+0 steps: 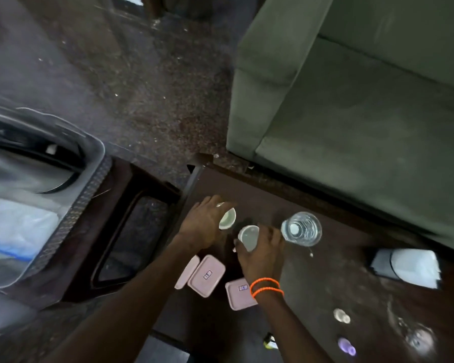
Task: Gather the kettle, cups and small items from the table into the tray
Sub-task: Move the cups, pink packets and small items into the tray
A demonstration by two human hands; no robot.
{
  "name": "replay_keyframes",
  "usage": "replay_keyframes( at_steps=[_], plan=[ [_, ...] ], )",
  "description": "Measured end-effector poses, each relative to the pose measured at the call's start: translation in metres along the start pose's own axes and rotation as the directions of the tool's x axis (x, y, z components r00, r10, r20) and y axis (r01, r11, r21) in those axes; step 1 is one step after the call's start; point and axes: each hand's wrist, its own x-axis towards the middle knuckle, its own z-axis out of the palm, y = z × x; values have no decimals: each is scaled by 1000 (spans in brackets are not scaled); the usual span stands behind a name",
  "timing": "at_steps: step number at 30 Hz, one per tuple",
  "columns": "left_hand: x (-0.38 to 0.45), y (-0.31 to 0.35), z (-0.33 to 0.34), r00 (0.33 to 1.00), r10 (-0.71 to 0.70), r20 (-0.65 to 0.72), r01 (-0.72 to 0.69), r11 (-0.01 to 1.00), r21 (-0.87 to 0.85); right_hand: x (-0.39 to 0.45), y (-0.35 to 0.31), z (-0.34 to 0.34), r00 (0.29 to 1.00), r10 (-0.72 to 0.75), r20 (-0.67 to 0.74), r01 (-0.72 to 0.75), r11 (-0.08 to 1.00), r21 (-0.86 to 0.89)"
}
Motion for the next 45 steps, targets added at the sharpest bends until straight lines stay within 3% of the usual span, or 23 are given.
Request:
replay_keyframes(
  at_steps=[7,11,16,22,31,36,41,45],
  plan=[
    [-8,-3,-10,988,-87,-130,64,983,-171,7,-5,-1,1000,-18,-9,20,986,168],
    [-31,-19,-48,968,-163,-191,112,961,-251,8,-38,-20,993,-117,-24,120,969,218],
    [-82,-53,-106,906,-303,-297,209,928,-310,8,-120,-35,959,-278,-59,282,905,319],
    [-164,-121,-155,779,-505,-371,371,849,-377,-6,-240,-24,904,-422,-71,418,835,357],
    [-247,-242,-181,673,-645,-362,554,763,-331,-68,-364,35,869,-493,42,407,762,504],
    [-238,-298,-187,629,-677,-382,590,735,-333,-67,-390,73,880,-469,76,398,816,419],
    [-214,-332,-196,594,-712,-375,602,702,-379,-56,-392,99,879,-477,6,475,876,86],
    [-198,-348,-199,584,-729,-356,631,684,-366,-53,-382,113,851,-523,-42,523,852,0]
  ],
)
